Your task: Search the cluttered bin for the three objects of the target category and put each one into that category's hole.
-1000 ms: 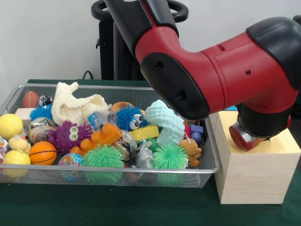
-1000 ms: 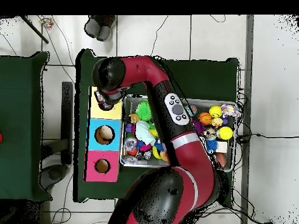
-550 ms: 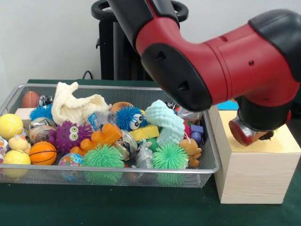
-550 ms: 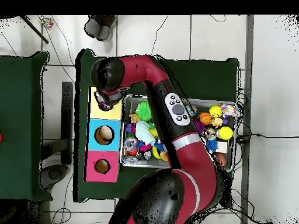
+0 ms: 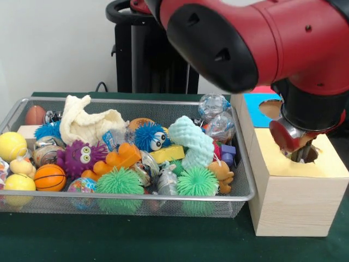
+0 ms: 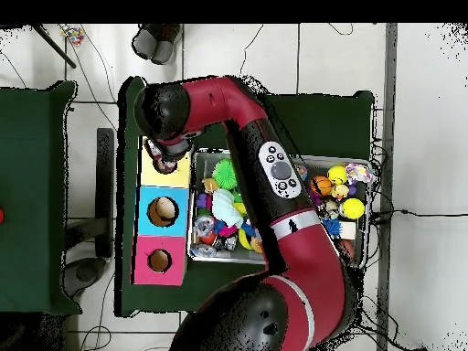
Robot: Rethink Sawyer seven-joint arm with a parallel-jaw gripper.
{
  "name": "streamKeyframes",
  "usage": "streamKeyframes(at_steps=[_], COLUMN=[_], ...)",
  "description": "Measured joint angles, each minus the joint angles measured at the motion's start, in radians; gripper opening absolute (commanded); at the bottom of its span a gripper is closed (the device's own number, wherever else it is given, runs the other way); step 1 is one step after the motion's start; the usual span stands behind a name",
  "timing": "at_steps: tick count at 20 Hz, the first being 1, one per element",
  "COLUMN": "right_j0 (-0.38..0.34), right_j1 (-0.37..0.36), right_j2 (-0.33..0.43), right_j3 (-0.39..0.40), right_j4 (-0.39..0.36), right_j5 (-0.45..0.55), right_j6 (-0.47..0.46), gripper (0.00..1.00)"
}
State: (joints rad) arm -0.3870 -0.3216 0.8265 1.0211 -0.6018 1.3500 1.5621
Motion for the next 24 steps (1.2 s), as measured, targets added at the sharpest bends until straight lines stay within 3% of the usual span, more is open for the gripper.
streamKeyframes(at_steps=[12, 17, 24], right_j0=[-0.013, -0.004, 0.029], right_j1=[-0.117, -0.169, -0.187], right_j2=[-0.005, -0.022, -0.058], right_j3=[-0.006, -0.003, -0.002], right_j4=[0.020, 0.038, 0.059], right_j5=[-0.035, -0.125, -0.217], right_j6=[0.000, 0.000, 0.002], gripper=[0.00, 0.00, 0.00])
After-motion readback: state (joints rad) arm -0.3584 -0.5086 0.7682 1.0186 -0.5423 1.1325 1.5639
